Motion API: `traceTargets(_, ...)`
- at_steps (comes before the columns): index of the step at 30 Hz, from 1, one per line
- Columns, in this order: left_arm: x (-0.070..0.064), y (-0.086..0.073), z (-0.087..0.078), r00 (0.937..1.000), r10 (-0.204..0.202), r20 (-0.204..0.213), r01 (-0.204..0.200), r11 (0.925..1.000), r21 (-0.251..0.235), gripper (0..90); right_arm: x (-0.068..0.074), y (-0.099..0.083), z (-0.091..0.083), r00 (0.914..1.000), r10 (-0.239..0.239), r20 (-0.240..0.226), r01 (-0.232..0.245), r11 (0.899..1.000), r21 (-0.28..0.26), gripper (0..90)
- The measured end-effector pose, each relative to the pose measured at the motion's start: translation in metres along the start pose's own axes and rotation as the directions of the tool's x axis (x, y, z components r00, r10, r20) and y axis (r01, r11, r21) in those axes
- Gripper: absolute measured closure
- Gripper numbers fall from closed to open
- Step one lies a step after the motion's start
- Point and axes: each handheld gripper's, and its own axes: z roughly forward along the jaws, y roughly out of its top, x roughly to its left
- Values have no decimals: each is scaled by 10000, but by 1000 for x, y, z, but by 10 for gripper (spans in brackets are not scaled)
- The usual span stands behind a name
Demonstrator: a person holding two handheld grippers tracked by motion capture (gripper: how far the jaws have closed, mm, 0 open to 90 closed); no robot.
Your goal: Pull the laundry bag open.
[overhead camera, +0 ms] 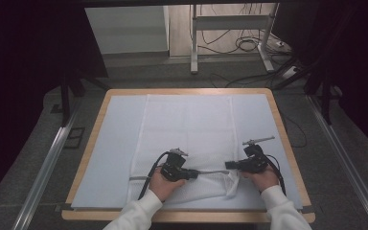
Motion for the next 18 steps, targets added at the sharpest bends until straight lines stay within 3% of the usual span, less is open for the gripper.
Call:
traceTargets(15, 13, -11, -15, 9993, -374, -81, 373, 9992, -142, 873, 0, -1, -1, 10000, -10, 68, 10, 10000, -44, 887)
traceTargets(18, 14, -12, -18, 9994, -299, -146, 297, 9995, -107, 873, -1, -1, -2, 10000, -34, 94, 34, 10000, -36, 887)
